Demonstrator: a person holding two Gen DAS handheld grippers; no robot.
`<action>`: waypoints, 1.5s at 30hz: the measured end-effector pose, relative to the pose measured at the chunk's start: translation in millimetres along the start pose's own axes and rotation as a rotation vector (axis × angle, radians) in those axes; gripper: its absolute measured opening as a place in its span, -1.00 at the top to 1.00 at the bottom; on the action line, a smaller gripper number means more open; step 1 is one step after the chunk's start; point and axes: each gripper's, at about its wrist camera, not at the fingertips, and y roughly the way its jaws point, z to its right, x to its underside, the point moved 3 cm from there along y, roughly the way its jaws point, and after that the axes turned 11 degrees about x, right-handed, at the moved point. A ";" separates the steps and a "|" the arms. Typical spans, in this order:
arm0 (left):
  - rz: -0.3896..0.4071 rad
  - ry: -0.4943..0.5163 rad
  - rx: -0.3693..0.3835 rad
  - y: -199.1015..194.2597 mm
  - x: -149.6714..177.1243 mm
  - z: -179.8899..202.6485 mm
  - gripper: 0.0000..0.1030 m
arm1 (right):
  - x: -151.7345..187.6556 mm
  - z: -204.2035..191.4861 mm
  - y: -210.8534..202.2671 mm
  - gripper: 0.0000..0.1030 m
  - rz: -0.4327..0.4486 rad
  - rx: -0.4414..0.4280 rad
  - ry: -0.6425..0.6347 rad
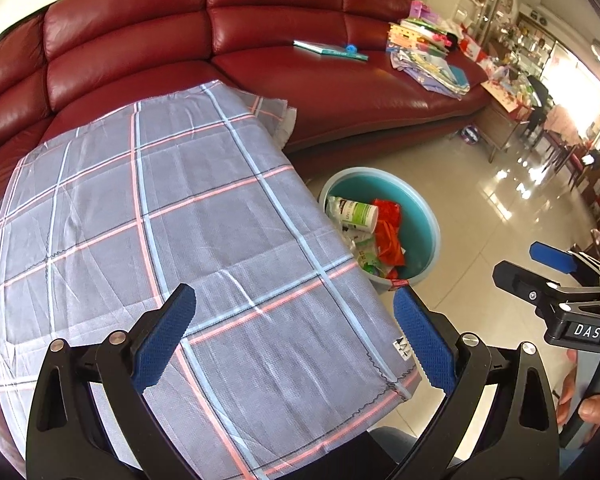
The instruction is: Collect trash
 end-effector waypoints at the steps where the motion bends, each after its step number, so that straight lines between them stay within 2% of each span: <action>1: 0.001 0.002 -0.004 -0.7 0.3 0.0 -0.92 | 0.2 0.3 0.2 -0.87 -0.001 -0.002 0.002; 25: -0.010 -0.006 -0.025 4.2 4.2 0.7 -0.92 | 1.5 4.8 11.8 -0.87 -0.034 -0.007 0.023; 31: 0.014 0.000 0.005 5.9 5.2 3.1 -0.92 | 1.7 2.1 14.5 -0.87 -0.041 -0.010 0.023; 45: -0.001 0.008 -0.018 9.9 4.7 5.5 -0.92 | -2.9 2.7 13.4 -0.87 -0.038 -0.002 0.021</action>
